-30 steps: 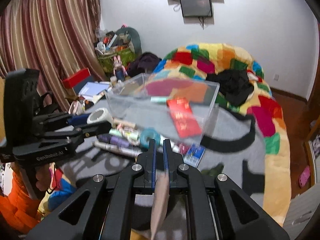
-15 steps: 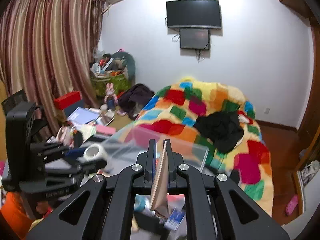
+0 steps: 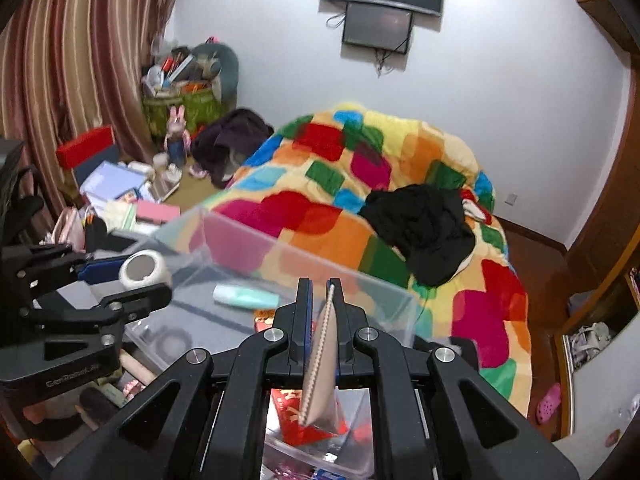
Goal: Organize objects
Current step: 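Drop the beige tube and white tape roll into the clear box with both grippers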
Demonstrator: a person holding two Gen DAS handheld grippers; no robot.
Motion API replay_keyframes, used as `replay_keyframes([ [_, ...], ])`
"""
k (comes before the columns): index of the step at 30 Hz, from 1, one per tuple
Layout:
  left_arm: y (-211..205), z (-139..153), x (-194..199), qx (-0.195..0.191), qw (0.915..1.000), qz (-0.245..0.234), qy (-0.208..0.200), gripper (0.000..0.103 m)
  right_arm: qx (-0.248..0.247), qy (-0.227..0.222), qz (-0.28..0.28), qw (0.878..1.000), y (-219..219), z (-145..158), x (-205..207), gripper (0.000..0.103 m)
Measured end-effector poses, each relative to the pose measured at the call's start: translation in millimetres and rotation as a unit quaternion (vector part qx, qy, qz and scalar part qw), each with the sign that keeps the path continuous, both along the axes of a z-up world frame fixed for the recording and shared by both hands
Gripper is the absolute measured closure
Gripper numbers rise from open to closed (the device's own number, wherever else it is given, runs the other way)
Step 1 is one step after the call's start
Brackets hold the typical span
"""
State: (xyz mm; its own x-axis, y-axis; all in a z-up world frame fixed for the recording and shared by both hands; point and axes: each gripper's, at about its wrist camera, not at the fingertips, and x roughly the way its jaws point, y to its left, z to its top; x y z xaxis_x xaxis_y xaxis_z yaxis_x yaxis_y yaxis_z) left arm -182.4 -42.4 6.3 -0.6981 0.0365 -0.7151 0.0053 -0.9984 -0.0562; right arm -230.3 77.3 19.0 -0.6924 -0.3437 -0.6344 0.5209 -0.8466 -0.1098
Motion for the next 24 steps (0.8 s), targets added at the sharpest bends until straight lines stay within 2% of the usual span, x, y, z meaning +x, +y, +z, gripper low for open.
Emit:
replay_keyframes([
  [5, -7.3, -9.9, -2.3, 0.023, 0.9994, 0.001, -0.025, 0.063, 0.013, -0.024, 0.019, 0.999, -13.8, -14.0, 1.5, 0.096],
  [7, -8.2, -8.2, 2.4, 0.029, 0.9992, -0.002, -0.025, 0.058, 0.01, -0.04, 0.031, 0.999, -15.8, -16.1, 3.5, 0.09],
  [9, -7.1, -4.4, 8.3, 0.024, 0.9996, 0.0, -0.017, 0.049, 0.002, -0.05, 0.038, 0.998, -15.3, -16.3, 6.5, 0.064],
  [11, -7.0, 1.3, 16.6, 0.021, 0.9998, -0.001, -0.007, 0.044, -0.007, -0.043, 0.04, 0.998, -11.6, -12.6, 13.4, 0.05],
  [18, -2.4, 22.6, 46.2, 0.017, 0.9996, -0.01, 0.022, 0.031, -0.026, -0.039, 0.055, 0.997, 2.4, 2.2, 35.7, 0.04],
  [20, -0.2, 26.8, 56.1, 0.015, 0.9994, -0.013, 0.028, 0.022, -0.034, -0.036, 0.055, 0.997, 11.7, 7.5, 44.2, 0.036],
  [24, 5.0, 30.5, 75.8, 0.005, 0.9991, -0.021, 0.037, 0.018, -0.044, -0.024, 0.058, 0.997, 28.4, 16.4, 63.4, 0.029],
])
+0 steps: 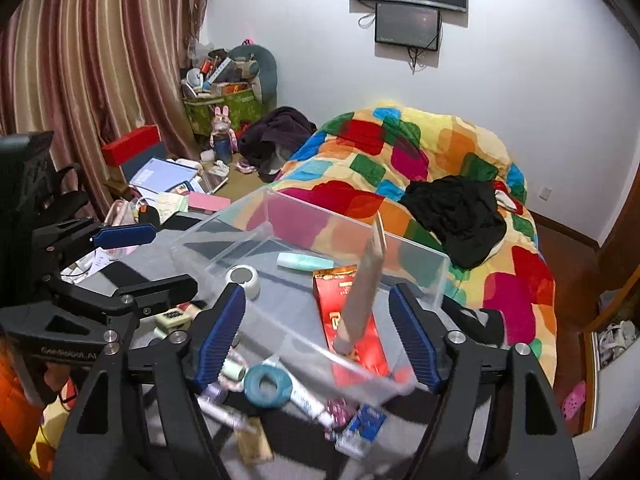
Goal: Organize objects
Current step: 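Drop the beige tube and white tape roll into the clear box with both grippers, then grasp the green glass bottle with the right gripper while the left grasps the white pen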
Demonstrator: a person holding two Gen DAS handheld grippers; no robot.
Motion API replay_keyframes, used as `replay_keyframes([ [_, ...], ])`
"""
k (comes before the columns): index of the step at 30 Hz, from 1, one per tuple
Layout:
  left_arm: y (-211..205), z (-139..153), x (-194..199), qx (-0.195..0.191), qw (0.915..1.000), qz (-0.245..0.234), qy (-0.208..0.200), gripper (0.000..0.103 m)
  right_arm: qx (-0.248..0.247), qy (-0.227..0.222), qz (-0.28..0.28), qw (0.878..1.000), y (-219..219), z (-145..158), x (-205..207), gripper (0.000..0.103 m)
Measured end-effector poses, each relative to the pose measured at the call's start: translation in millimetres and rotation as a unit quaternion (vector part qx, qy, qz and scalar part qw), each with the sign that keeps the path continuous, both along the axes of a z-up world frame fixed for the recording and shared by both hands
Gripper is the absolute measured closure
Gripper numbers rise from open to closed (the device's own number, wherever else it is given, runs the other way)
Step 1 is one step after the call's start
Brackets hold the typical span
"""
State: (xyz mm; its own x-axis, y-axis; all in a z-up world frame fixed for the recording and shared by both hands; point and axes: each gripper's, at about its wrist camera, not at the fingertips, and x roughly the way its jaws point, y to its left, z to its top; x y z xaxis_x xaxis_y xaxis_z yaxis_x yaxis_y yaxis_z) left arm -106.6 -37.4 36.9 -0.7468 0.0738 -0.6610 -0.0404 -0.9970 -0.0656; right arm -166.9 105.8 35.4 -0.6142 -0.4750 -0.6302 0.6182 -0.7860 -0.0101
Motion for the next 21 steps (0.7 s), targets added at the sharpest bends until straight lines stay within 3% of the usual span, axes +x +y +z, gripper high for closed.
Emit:
replay_keyframes([
  [9, 15.3, -26.4, 25.5, -0.005, 0.9989, -0.034, -0.031, 0.017, -0.015, 0.011, -0.022, 1.0, 40.9, -2.5, 37.3, 0.022],
  [13, 23.6, -45.3, 30.0, -0.001, 0.9971, -0.054, -0.053, 0.018, -0.014, -0.014, -0.056, 0.998, 56.8, -21.5, 40.9, 0.022],
  [17, 30.0, -61.5, 35.3, 0.002, 0.9947, -0.07, -0.075, 0.027, -0.007, -0.04, -0.099, 0.994, 70.7, -44.0, 33.9, 0.022],
  [21, 36.8, -64.7, 44.8, -0.011, 0.9946, -0.078, -0.067, 0.027, -0.015, -0.085, -0.128, 0.988, 81.8, -67.6, 27.0, 0.022],
])
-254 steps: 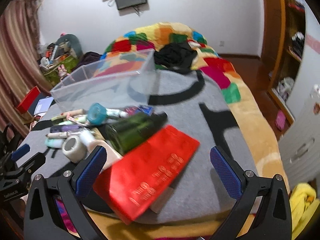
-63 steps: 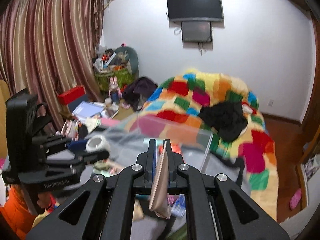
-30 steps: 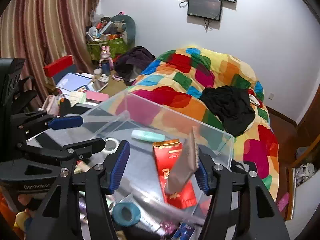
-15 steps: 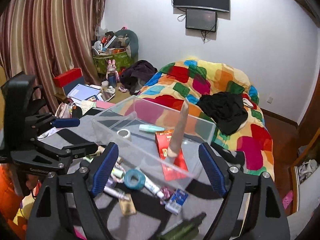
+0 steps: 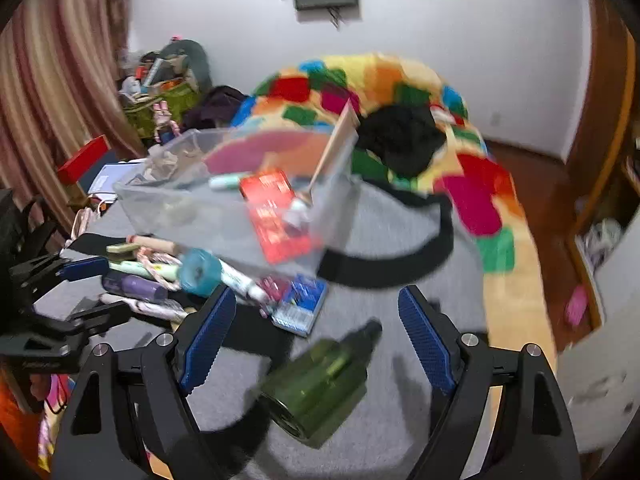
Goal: Organize objects
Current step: 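Grasp the green glass bottle with the right gripper while the left grasps the white pen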
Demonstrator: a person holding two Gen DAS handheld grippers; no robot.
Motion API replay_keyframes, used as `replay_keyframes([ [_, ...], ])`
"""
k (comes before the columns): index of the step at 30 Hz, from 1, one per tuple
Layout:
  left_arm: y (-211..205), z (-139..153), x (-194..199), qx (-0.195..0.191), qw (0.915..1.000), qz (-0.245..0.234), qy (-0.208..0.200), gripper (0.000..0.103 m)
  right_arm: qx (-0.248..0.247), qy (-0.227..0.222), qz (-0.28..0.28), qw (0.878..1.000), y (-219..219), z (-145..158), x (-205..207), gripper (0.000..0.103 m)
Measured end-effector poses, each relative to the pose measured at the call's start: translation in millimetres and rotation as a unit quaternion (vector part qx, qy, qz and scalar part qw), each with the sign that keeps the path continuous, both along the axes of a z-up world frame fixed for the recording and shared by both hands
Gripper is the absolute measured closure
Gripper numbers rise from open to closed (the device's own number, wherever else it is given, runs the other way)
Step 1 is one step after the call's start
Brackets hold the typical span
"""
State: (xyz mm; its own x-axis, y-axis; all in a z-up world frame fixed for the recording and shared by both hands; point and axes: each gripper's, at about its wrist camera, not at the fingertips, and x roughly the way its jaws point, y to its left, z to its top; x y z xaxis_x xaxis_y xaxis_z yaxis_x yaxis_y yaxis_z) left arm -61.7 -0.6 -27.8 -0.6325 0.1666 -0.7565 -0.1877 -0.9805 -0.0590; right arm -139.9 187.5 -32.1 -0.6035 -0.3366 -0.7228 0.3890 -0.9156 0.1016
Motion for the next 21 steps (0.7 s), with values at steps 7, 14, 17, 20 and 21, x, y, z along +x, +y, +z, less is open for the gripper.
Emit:
replay_keyframes([
  [7, 12.5, -2.3, 9.0, -0.012, 0.9997, -0.023, 0.002, 0.027, -0.018, -0.055, -0.03, 0.998, 15.1, -30.9, -1.9, 0.022],
  [14, 21.5, -9.4, 5.5, -0.014, 0.9987, -0.047, -0.018, 0.034, -0.023, -0.065, -0.041, 0.997, 24.8, -42.6, 0.5, 0.036],
  [17, 28.1, -9.4, 1.4, -0.021, 0.998, -0.057, -0.018, 0.034, -0.022, -0.063, -0.032, 0.997, 23.9, -42.2, 0.3, 0.053],
  [20, 32.9, -9.7, -6.4, -0.021, 0.9973, -0.067, -0.023, 0.034, -0.019, -0.06, -0.024, 0.998, 21.6, -42.4, 2.0, 0.062],
  [21, 34.4, -10.2, -9.0, -0.021, 0.9969, -0.071, -0.025, 0.034, -0.02, -0.059, -0.019, 0.998, 20.9, -42.3, 3.3, 0.065],
])
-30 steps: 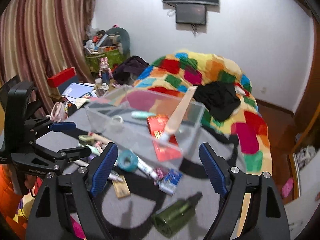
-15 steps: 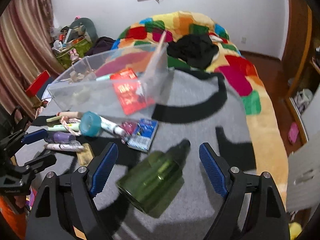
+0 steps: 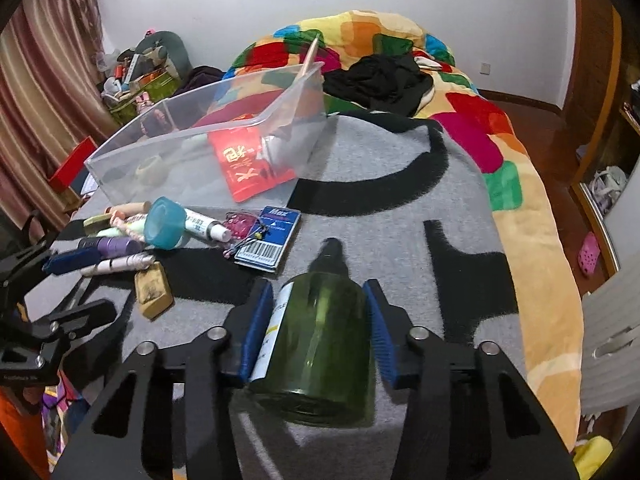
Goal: Organize objects
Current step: 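Grasp the green glass bottle with the right gripper while the left grasps the white pen, then place the green bottle and white pen into the clear box with both grippers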
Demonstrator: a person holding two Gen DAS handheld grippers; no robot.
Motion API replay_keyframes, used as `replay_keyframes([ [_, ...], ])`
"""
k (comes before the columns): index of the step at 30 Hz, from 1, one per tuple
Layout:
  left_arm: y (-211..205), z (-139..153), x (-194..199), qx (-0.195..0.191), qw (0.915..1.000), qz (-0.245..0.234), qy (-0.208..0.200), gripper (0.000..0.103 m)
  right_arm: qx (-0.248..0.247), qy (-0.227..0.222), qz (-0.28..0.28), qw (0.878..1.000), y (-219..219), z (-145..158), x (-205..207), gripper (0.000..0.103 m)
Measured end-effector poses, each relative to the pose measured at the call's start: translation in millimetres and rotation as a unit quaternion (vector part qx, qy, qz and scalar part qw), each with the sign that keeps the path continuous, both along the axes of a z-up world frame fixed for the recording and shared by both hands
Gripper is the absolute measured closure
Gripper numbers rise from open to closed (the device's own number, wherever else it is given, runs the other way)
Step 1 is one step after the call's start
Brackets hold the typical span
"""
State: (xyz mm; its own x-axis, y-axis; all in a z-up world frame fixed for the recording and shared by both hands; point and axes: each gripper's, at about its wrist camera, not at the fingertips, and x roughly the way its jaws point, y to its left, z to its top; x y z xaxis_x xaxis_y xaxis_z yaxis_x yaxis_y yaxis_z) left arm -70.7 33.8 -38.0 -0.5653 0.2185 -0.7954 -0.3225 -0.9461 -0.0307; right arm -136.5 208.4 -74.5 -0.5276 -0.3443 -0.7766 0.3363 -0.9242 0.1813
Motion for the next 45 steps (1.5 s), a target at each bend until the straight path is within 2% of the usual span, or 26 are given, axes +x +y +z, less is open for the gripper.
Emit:
replay_keyframes([
  [1, 0.9, -1.1, -2.4, 0.0, 1.0, -0.003, -0.006, 0.034, -0.004, 0.0, 0.005, 1.0, -0.5, 0.1, 1.6, 0.065],
  [4, 0.9, -12.0, -9.9, -0.004, 0.9991, -0.01, -0.042, 0.049, -0.007, 0.003, 0.018, 1.0, -2.4, 1.0, 6.1, 0.065],
  [6, -4.7, -9.6, -7.0, 0.002, 0.9991, -0.007, -0.041, 0.055, -0.008, 0.007, 0.026, 1.0, -3.9, 1.6, 9.8, 0.065],
  [8, -10.6, -7.0, -3.4, 0.001, 0.9992, 0.002, -0.041, 0.068, -0.012, 0.01, 0.034, 0.999, -5.1, 2.0, 13.9, 0.065],
  [10, -15.8, -7.0, 1.5, 0.002, 0.9992, 0.012, -0.039, 0.074, -0.018, 0.011, 0.04, 0.999, -5.8, 2.1, 16.4, 0.065],
  [11, -17.9, -6.9, 4.0, 0.003, 0.9992, 0.016, -0.038, 0.082, -0.022, 0.012, 0.044, 0.999, -6.3, 2.4, 17.7, 0.065],
  [14, -21.9, -4.8, 12.5, 0.011, 0.999, 0.029, -0.031, 0.09, -0.026, 0.016, 0.051, 0.998, -8.2, 4.5, 21.1, 0.065],
  [21, -21.9, -1.1, 26.8, 0.022, 0.9986, 0.049, -0.007, 0.092, -0.036, 0.045, 0.052, 0.997, -7.1, 22.6, 33.4, 0.065],
  [30, -21.8, 29.4, 34.2, 0.04, 0.9963, 0.06, 0.045, 0.093, -0.055, 0.073, 0.065, 0.994, -18.4, 48.7, 37.6, 0.065],
  [39, -37.2, 50.9, 25.5, 0.082, 0.9898, 0.084, 0.081, 0.093, -0.068, 0.093, 0.073, 0.991, -35.9, 68.5, 21.7, 0.065],
  [45, -47.9, 67.5, 16.9, 0.09, 0.9857, 0.098, 0.104, 0.093, -0.072, 0.103, 0.073, 0.989, -43.5, 77.3, 4.3, 0.065],
])
